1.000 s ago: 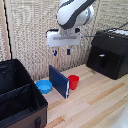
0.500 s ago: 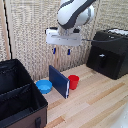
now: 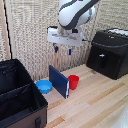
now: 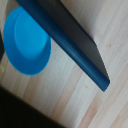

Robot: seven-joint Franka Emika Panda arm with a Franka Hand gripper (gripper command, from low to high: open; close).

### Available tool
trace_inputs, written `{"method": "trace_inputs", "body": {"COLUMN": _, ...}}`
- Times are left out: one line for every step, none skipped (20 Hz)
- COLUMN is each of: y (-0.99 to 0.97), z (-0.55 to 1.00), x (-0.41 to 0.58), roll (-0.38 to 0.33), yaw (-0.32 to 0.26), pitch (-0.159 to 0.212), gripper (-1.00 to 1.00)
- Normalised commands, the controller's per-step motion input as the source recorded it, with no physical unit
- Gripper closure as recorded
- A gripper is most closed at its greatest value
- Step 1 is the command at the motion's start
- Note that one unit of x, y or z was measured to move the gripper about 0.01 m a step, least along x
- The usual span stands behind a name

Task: Please move the gripper into proximity with the fryer handle. Once close enough, gingerly grasp the handle and gently tug the fryer basket open in your direction.

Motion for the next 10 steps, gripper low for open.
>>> {"method": "trace_inputs", "body": {"y": 0.00, "z": 0.00, "x": -0.069, "roll": -0.346, "yaw": -0.109, "pitch": -0.010, "gripper": -1.00}}
{"method": "trace_inputs", "body": {"y": 0.00, "z": 0.00, "x": -0.106, "roll": -0.356, "yaw": -0.090, "pitch": -0.012, "gripper": -1.00}}
{"method": "trace_inputs", "body": {"y": 0.00, "z": 0.00, "x": -0.097, "roll": -0.349, "yaw": -0.072, "pitch": -0.013, "gripper": -1.00}}
{"method": "trace_inputs", "body": {"y": -0.01, "z": 0.00, "x": -0.111, "roll": -0.343, "yaw": -0.070, "pitch": -0.016, "gripper": -1.00}}
{"method": "trace_inputs", "body": {"y": -0.03, "z": 0.00, "x": -0.120, "roll": -0.339, "yaw": -0.070, "pitch": -0.017, "gripper": -1.00}}
{"method": "trace_inputs", "body": {"y": -0.04, "z": 0.00, "x": -0.111, "roll": -0.339, "yaw": -0.070, "pitch": -0.019, "gripper": -1.00}}
{"method": "trace_inputs", "body": {"y": -0.06, "z": 0.00, "x": -0.083, "roll": -0.342, "yaw": -0.076, "pitch": -0.026, "gripper": -1.00}}
{"method": "trace_inputs", "body": {"y": -0.08, "z": -0.03, "x": -0.100, "roll": -0.347, "yaw": -0.085, "pitch": -0.046, "gripper": -1.00}}
{"method": "trace_inputs", "body": {"y": -0.08, "z": -0.06, "x": -0.094, "roll": -0.353, "yaw": -0.084, "pitch": -0.056, "gripper": -1.00}}
{"method": "trace_inputs", "body": {"y": -0.09, "z": -0.09, "x": -0.069, "roll": -0.370, "yaw": -0.077, "pitch": -0.068, "gripper": -1.00}}
